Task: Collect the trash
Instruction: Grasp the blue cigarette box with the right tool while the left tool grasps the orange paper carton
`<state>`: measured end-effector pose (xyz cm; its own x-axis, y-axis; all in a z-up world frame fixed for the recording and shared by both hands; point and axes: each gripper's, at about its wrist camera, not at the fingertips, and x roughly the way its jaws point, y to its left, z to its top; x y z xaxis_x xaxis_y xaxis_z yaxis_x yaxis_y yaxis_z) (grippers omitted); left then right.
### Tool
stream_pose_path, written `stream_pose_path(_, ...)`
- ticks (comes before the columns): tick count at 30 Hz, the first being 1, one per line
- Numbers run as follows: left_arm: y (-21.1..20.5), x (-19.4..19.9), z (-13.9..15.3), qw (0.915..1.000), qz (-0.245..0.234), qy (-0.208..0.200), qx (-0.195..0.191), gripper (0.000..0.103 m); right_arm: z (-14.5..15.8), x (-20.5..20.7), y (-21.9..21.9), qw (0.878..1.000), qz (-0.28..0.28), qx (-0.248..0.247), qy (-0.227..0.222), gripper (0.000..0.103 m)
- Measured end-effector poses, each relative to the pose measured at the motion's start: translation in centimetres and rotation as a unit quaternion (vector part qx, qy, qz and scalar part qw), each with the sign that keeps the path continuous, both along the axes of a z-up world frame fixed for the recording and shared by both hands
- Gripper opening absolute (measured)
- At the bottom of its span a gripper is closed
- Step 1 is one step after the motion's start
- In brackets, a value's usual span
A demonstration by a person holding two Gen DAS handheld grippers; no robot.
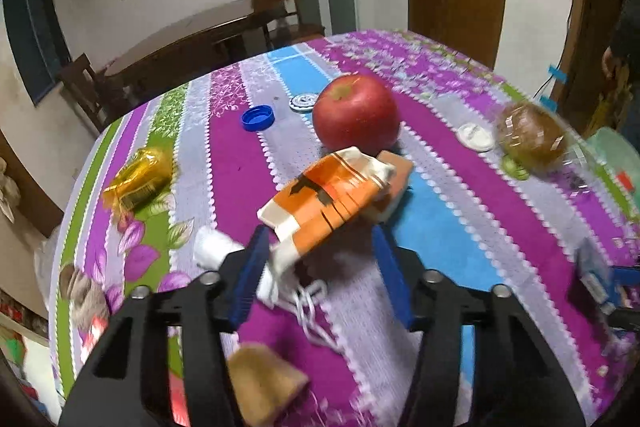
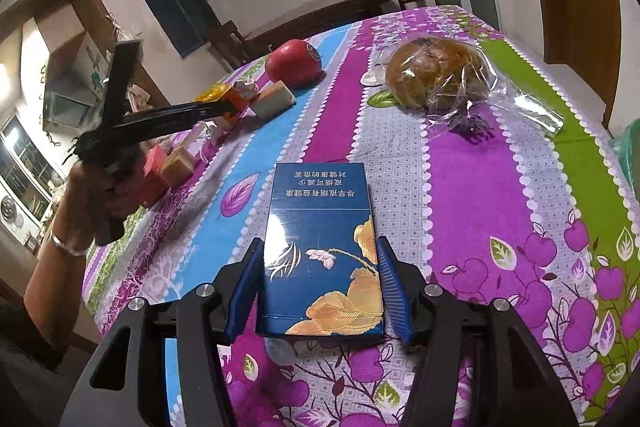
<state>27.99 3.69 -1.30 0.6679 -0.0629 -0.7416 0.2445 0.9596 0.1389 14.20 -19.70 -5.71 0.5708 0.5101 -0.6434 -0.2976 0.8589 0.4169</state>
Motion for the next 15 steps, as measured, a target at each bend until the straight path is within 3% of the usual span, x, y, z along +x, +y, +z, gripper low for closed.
stream_pose_path(4,-0.8,0.6,-0.9,0.9994,-0.011,0.0,0.034,0.019,0.1,0.0,0.0,1.0,0.001,0.007,0.002,0.057)
stream_pose_path(6,-0.8,0.0,-0.5,0.9993,-0.011,-0.017,0.031,0.008,0.1,0.0,-0.1,1.0,0.0,0.008,0.002,0.057)
stream_pose_path(15,0.3,-5.8,4.4,0.9955,0.009,-0.091,-0.024,0.008,0.0,-0.1,0.0,1.0,-0.002,0.007,0.001,0.057)
